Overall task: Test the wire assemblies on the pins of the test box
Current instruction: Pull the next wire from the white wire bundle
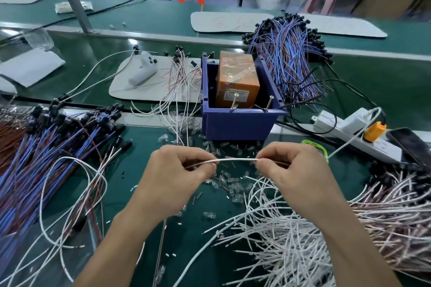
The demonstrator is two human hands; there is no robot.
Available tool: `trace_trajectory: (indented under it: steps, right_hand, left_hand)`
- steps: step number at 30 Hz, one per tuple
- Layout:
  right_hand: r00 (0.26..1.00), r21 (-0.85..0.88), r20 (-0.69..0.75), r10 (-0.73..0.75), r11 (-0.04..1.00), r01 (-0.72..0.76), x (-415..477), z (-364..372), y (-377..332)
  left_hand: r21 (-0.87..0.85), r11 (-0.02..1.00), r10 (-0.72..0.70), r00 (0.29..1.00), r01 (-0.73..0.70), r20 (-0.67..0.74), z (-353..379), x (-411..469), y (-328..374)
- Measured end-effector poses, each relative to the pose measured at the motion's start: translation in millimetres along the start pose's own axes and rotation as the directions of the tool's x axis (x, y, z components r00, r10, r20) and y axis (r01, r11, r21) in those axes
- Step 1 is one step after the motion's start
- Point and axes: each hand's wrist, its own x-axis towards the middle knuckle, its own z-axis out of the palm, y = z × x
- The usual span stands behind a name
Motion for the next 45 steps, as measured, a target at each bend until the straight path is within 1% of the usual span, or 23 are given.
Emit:
trace_trajectory:
  steps: [3,5,8,9,10,11,12,13,14,15,17,18,19,20,21,25,28,29,31,34,37,42,45]
  right_hand:
    - [0.998,-0.025,-0.062,0.01,1.0,-0.012,0,-4,6]
    - [0.998,-0.024,-0.061,0.031,0.999,-0.033,-1,-8,9]
    - [0.998,0.005,-0.029,0.049,0.999,-0.049,-2,-9,11]
    - [0.999,0.021,-0.022,0.049,0.999,-0.048,-2,-9,10]
    - [0.999,0.034,-0.02,0.051,0.998,-0.05,-2,-8,9]
    - [0.999,0.045,-0.022,0.05,0.998,-0.049,-2,-7,8]
    - [0.999,0.052,-0.023,0.047,0.998,-0.046,-2,-6,7]
    - [0.999,0.054,-0.021,0.043,0.998,-0.041,-3,-4,6]
    - [0.999,0.051,-0.013,0.039,0.998,-0.038,-3,-3,6]
    - [0.999,0.048,-0.006,0.038,0.998,-0.037,-3,-1,6]
    - [0.999,0.075,-0.021,0.044,0.996,-0.042,-4,1,7]
    - [0.997,0.109,-0.05,0.056,0.993,-0.05,-4,3,7]
    - [0.993,0.146,-0.09,0.076,0.987,-0.062,-4,3,8]
    - [0.986,0.179,-0.131,0.1,0.981,-0.076,-4,4,9]
    - [0.978,0.207,-0.164,0.125,0.974,-0.09,-3,4,11]
    - [0.968,0.271,-0.19,0.163,0.956,-0.107,-2,6,9]
    - [0.966,0.277,-0.215,0.144,0.958,-0.081,-2,5,6]
    - [0.967,0.278,-0.214,0.138,0.958,-0.075,-2,5,5]
    - [0.973,0.285,-0.195,0.122,0.956,-0.063,-2,5,2]
    - [0.979,0.254,-0.187,0.075,0.967,-0.025,-5,5,-1]
    - [0.981,0.229,-0.185,0.054,0.973,-0.01,-6,6,-2]
    - [0.985,0.206,-0.164,0.044,0.978,-0.01,-9,8,-1]
    - [0.986,0.203,-0.161,0.039,0.979,-0.005,-9,8,-3]
  left_hand:
    - [-0.11,0.993,-0.053,0.998,0.049,-0.033,-21,4,-12]
    - [-0.213,0.975,-0.079,0.995,0.063,-0.066,-38,4,-18]
    - [-0.449,0.885,-0.178,0.981,0.126,-0.075,-60,2,-37]
    - [-0.582,0.798,-0.201,0.979,0.157,-0.013,-65,3,-47]
    - [-0.745,0.647,-0.148,0.985,0.161,0.084,-69,2,-54]
    - [-0.887,0.429,-0.035,0.984,0.173,0.175,-71,0,-57]
    - [-0.93,0.342,-0.072,0.99,0.138,0.12,-77,-2,-62]
    - [-0.969,0.191,-0.12,0.983,0.159,0.137,-78,-4,-70]
    - [-0.977,0.089,-0.077,0.98,0.192,0.185,-79,-1,-76]
    - [-0.979,0.078,-0.059,0.982,0.186,0.182,-78,0,-77]
    - [-0.979,0.138,-0.068,0.987,0.152,0.144,-70,2,-73]
    - [-0.978,0.153,0.005,0.99,0.142,0.144,-63,7,-73]
    - [-0.972,0.162,-0.052,0.985,0.169,0.162,-63,8,-71]
    - [-0.951,0.286,-0.149,0.986,0.121,0.081,-62,9,-70]
    - [-0.912,0.391,-0.202,0.978,0.124,0.047,-60,9,-68]
    - [-0.854,0.48,-0.223,0.969,0.2,0.101,-50,7,-53]
    - [-0.684,0.698,-0.255,0.966,0.21,0.036,-38,8,-39]
    - [-0.617,0.755,-0.265,0.964,0.221,0.021,-32,8,-34]
    - [-0.516,0.823,-0.278,0.961,0.237,-0.002,-19,9,-24]
    - [-0.394,0.89,-0.264,0.964,0.23,-0.034,-5,7,-13]
    - [-0.288,0.935,-0.247,0.963,0.207,-0.11,4,7,-8]
    - [-0.235,0.928,-0.329,0.933,0.29,-0.145,11,11,-11]
    - [-0.229,0.927,-0.337,0.93,0.299,-0.149,12,10,-12]
